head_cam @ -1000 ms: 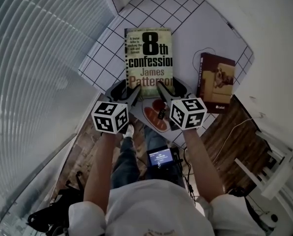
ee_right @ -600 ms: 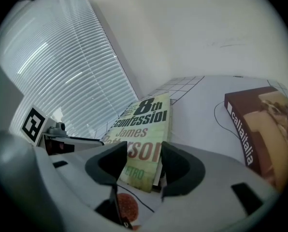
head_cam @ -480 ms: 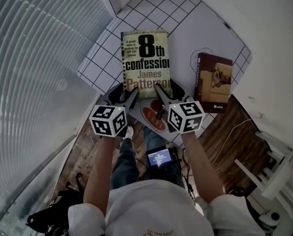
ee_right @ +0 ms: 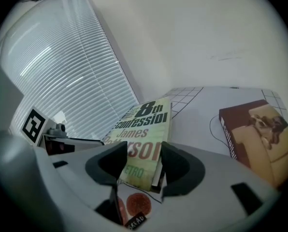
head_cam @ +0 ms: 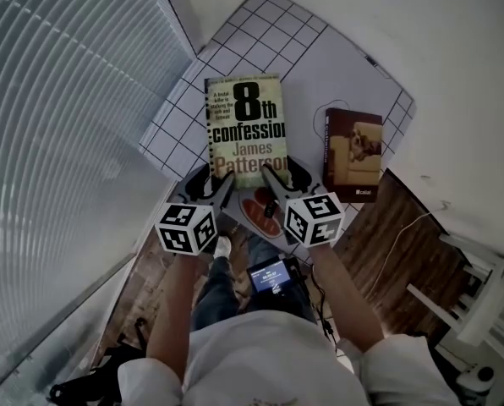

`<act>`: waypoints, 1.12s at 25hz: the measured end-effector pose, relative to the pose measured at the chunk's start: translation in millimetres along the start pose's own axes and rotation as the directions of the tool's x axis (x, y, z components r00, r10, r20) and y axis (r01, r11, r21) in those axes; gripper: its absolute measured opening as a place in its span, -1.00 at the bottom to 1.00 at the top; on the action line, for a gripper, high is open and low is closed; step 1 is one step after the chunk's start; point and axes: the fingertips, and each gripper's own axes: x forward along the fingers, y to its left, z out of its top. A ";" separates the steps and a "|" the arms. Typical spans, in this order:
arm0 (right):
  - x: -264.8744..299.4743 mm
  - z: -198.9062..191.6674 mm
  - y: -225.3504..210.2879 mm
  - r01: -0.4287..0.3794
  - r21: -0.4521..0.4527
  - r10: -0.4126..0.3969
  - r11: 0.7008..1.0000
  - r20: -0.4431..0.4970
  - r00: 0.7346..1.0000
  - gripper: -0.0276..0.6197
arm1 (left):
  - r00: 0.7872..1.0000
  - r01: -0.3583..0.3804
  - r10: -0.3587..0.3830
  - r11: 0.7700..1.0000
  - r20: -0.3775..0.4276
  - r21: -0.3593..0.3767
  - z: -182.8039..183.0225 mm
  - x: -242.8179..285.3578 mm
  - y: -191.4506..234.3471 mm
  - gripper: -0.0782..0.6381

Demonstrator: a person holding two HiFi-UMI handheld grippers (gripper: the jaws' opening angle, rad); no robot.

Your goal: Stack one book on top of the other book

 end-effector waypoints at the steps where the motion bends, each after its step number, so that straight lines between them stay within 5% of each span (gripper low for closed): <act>1: -2.4 2.8 1.6 -0.002 -0.004 0.002 1.000 0.005 1.000 -0.22 | 1.000 -0.001 0.001 1.000 0.003 0.006 2.9 -2.4 -1.9 -0.11; 13: -38.8 39.9 24.6 -0.024 -0.017 0.025 1.000 0.070 0.997 -0.22 | 0.998 -0.020 0.014 0.995 0.059 0.097 41.3 -39.4 -31.5 -0.11; 28: -81.9 47.7 19.2 0.057 0.020 -0.059 0.998 0.132 0.989 -0.25 | 0.995 0.062 -0.074 0.984 0.067 0.166 51.7 -45.0 -68.9 -0.11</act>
